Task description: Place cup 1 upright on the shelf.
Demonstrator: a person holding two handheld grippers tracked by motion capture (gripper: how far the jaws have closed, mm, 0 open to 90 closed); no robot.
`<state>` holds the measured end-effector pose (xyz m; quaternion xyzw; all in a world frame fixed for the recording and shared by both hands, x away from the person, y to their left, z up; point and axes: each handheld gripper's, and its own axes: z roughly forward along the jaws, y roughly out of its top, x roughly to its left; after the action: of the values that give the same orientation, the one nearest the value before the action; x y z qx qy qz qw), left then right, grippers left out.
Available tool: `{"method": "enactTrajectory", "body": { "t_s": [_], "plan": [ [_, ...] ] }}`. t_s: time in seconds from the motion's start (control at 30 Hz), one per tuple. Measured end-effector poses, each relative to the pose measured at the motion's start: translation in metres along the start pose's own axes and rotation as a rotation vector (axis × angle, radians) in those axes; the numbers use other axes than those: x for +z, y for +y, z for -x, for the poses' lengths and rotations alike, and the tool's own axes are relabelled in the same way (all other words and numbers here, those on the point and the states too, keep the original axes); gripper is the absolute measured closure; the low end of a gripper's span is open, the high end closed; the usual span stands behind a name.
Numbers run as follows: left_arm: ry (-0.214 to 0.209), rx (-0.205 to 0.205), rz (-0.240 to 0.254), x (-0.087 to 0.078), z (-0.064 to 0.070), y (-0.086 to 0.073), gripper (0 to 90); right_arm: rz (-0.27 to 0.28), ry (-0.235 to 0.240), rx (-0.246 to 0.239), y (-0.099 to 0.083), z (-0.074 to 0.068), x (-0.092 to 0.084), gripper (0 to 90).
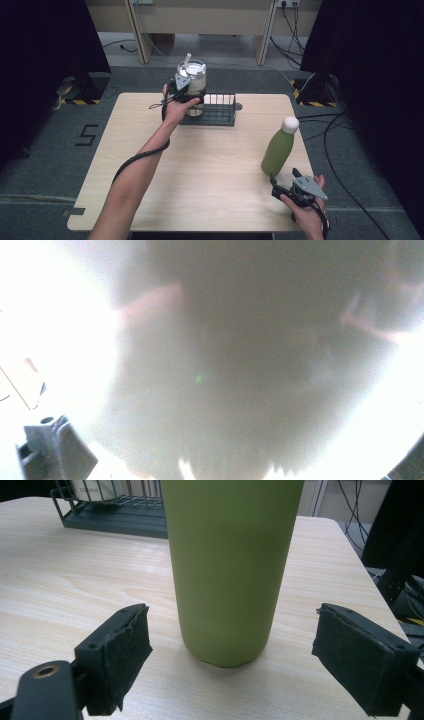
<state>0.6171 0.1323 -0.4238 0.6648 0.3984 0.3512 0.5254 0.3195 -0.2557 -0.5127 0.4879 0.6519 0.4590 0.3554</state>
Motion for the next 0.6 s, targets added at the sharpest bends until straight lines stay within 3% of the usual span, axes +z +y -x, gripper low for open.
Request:
{"method": "enactTrajectory", "body": {
  "t_s": [0.6],
  "plan": [
    [-0.002,0.016,0.011,-0.026,-0.001,-0.001,0.0,0.006,-0.004,-0.003,0.001,-0.001,-0.002,14.8]
  ]
}}
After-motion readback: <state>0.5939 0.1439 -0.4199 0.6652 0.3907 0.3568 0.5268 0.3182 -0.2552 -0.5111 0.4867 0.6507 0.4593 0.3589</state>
